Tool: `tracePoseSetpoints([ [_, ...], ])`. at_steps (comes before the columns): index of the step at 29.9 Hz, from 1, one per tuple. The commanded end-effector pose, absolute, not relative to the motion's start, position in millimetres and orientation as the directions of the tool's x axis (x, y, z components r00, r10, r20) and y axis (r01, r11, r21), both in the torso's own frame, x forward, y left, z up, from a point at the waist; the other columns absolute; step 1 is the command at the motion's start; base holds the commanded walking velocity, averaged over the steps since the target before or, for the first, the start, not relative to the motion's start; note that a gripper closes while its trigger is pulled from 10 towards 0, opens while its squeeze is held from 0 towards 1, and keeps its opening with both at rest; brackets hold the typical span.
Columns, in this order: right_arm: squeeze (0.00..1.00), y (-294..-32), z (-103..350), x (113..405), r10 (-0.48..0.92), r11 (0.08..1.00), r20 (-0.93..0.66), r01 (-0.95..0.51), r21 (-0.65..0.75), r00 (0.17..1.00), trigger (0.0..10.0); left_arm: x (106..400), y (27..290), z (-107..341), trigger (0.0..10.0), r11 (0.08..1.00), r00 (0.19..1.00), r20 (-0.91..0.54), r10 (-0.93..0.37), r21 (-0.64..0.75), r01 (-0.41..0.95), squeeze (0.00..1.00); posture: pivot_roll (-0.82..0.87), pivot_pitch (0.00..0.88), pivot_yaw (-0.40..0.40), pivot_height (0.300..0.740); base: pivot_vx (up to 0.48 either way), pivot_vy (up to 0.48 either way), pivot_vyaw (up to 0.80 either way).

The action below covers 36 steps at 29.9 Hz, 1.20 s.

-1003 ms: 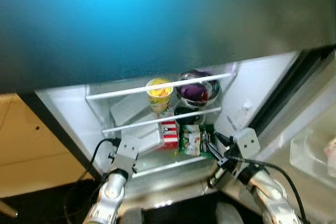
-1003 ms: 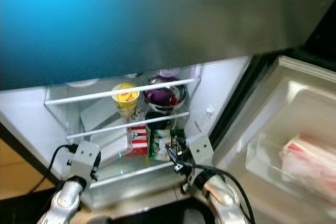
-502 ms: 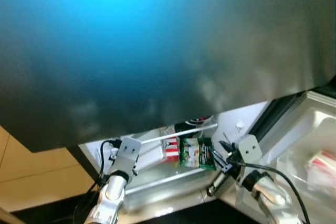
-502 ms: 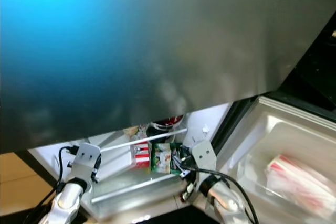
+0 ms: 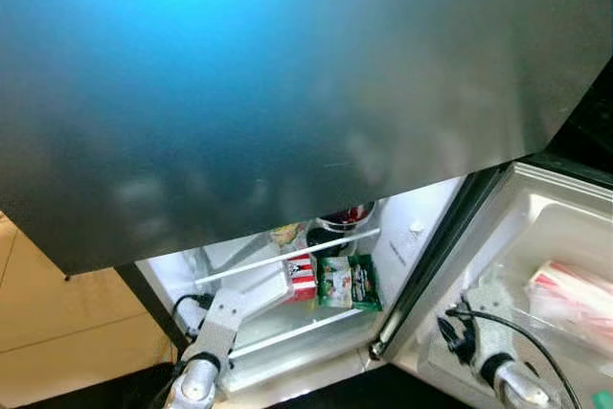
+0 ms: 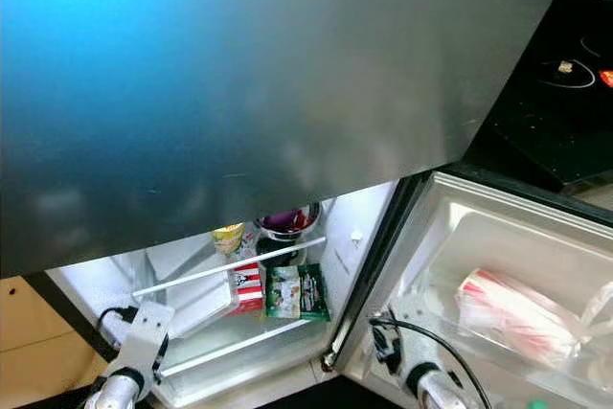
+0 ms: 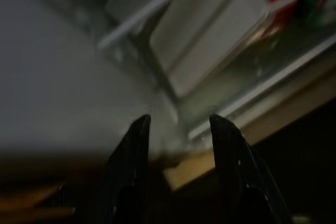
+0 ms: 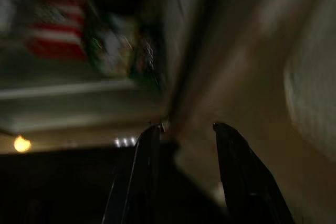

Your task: Restocking fridge

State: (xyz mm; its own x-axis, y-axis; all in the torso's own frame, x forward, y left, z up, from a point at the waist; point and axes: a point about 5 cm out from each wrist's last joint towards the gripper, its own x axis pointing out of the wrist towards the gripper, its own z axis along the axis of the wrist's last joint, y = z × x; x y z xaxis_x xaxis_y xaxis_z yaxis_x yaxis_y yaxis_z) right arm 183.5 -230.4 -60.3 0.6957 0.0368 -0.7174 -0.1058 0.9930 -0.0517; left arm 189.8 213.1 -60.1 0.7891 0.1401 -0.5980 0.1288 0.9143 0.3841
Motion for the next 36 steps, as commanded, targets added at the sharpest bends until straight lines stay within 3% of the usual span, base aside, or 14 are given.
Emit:
tracePoseSetpoints([
  [1, 0.00, -233.5, -77.3, 157.8, -0.029, 0.998, -0.792, -0.025, -0.055, 0.609, 10.0, 169.8, 228.4, -71.4, 10.0, 0.908, 0.712, -0.676, 0.189, 0.397, 0.135, 0.00, 0.01, 0.000, -0.061, 0.726, 0.000, 0.000, 0.00],
  [4, 0.00, -225.0, -97.9, 120.3, -0.061, 0.998, -0.883, 0.003, -0.067, 0.465, 10.0, 146.6, 238.4, -83.5, 10.0, 0.903, 0.611, -0.767, 0.194, 0.383, 0.195, 0.00, 0.01, 0.000, -0.052, 0.726, 0.000, 0.000, 0.00],
  [5, 0.00, -225.0, -97.9, 120.3, -0.061, 0.998, -0.883, 0.003, -0.067, 0.465, 10.0, 146.6, 238.4, -83.5, 10.0, 0.903, 0.611, -0.767, 0.194, 0.383, 0.195, 0.00, 0.01, 0.000, -0.052, 0.726, 0.000, 0.000, 0.00],
  [7, 0.00, -209.3, -104.7, 110.6, 0.002, 0.989, -0.907, -0.136, -0.061, 0.422, 10.0, 140.3, 242.8, -86.0, 10.0, 0.895, 0.581, -0.793, 0.180, 0.377, 0.238, 0.00, 0.02, 0.000, -0.049, 0.726, 0.000, 0.000, 0.00],
  [14, 0.00, -207.7, -98.2, 135.0, -0.012, 0.973, -0.875, -0.194, -0.121, 0.484, 10.0, 148.5, 241.2, -84.1, 10.0, 0.886, 0.589, -0.793, 0.158, 0.377, 0.271, 0.00, -0.01, 0.000, -0.011, 0.726, 0.000, 0.000, 0.00],
  [22, 0.00, -219.3, -98.3, 131.7, -0.040, 0.946, -0.895, -0.271, -0.177, 0.443, 10.0, 149.9, 228.2, -88.2, 10.0, 0.870, 0.570, -0.812, 0.123, 0.365, 0.331, 0.00, 0.03, 0.000, -0.027, 0.726, 0.000, 0.000, 0.00],
  [25, 0.00, -219.6, -98.3, 132.2, -0.044, 0.935, -0.896, -0.298, -0.193, 0.441, 10.0, 143.3, 231.5, -90.7, 10.0, 0.842, 0.538, -0.834, 0.126, 0.376, 0.386, 0.00, 0.03, 0.000, -0.020, 0.726, 0.000, 0.000, 0.00],
  [36, 0.00, -230.1, -96.0, 131.4, -0.052, 0.906, -0.895, -0.356, -0.229, 0.444, 10.0, 131.7, 244.9, -91.9, 10.0, 0.833, 0.503, -0.846, 0.176, 0.400, 0.381, 0.00, 0.05, 0.000, -0.036, 0.726, 0.000, 0.000, 0.00],
])
